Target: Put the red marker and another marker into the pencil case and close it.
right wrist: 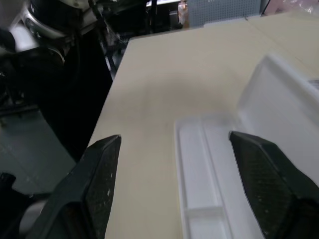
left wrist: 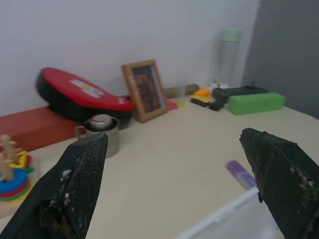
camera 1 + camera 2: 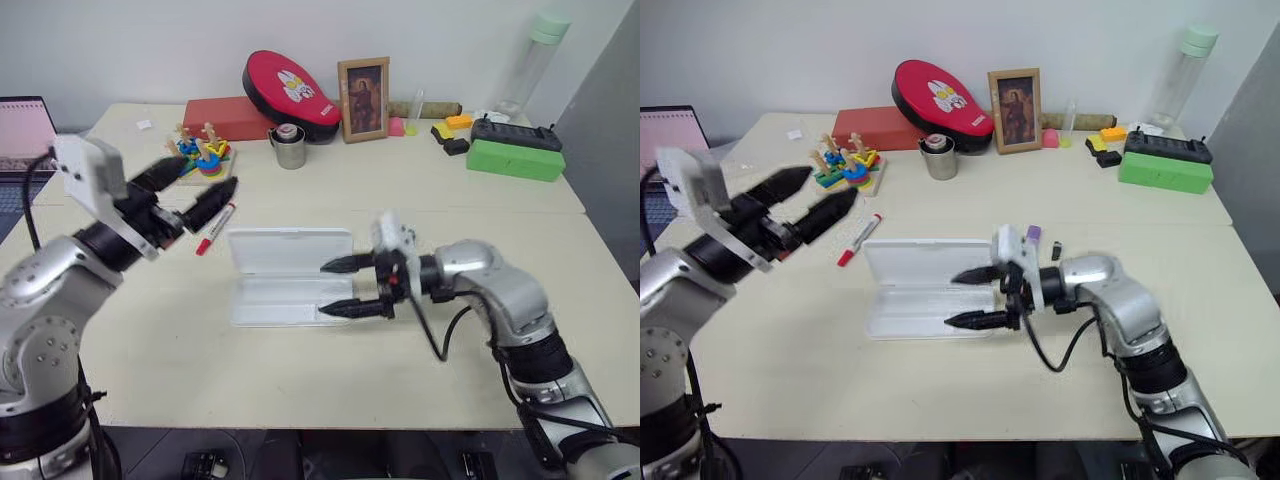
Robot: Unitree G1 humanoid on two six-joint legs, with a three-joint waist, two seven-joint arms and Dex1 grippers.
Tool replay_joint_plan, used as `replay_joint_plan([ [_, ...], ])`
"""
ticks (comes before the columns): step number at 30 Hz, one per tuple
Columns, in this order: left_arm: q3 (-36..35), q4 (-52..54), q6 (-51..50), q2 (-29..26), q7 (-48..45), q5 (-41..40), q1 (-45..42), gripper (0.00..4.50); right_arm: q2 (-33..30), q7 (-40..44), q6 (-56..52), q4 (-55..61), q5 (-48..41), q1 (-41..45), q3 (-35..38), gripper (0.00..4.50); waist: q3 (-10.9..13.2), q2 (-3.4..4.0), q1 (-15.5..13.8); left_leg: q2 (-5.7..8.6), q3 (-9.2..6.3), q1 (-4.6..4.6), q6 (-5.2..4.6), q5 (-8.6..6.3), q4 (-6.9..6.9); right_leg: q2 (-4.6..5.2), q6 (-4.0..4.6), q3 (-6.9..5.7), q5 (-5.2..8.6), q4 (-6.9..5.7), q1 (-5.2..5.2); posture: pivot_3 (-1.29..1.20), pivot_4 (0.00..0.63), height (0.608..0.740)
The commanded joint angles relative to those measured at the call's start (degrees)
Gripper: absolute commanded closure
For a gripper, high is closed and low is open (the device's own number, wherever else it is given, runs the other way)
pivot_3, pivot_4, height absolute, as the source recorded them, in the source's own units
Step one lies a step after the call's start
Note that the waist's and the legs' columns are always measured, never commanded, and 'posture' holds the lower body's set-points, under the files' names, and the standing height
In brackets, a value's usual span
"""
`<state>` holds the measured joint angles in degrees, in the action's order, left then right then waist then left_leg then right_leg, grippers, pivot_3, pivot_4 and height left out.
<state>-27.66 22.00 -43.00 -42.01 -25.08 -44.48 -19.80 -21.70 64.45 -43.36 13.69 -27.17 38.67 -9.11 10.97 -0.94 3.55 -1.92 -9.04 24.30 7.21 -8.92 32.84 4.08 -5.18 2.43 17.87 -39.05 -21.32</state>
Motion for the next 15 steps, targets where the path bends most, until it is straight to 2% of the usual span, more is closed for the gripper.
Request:
replay_joint_plan([
  [1,5.28,-10.18,0.17,-4.60,1.58,9.72,-0.45,0.00,1.16,-5.04,0.34,-1.35,-2.50,6.04,5.57,0.06,0.01,0.02,0.09,0.00,0.00,0.00,0.00,0.00,-0.02,0.00,0.00,0.00,0.00,-0.01,-0.03,0.00,0.150,0.740],
  [6,11.15,-24.37,2.18,-3.11,1.10,15.80,-5.98,0.00,2.59,-10.61,4.90,-4.93,-0.20,10.43,6.97,0.06,0.00,0.01,-0.28,0.00,0.02,0.03,0.00,0.00,-0.06,0.00,0.01,0.00,0.00,0.04,-0.05,0.00,0.150,0.740],
  [15,22.34,-45.67,9.39,0.48,-5.22,26.56,-14.56,0.00,3.10,-15.32,8.13,-5.71,0.05,11.14,6.84,0.06,0.00,-0.01,-0.34,0.00,-0.02,0.16,0.01,0.01,-0.06,0.00,0.01,-0.07,0.00,0.03,-0.14,0.00,0.150,0.740],
])
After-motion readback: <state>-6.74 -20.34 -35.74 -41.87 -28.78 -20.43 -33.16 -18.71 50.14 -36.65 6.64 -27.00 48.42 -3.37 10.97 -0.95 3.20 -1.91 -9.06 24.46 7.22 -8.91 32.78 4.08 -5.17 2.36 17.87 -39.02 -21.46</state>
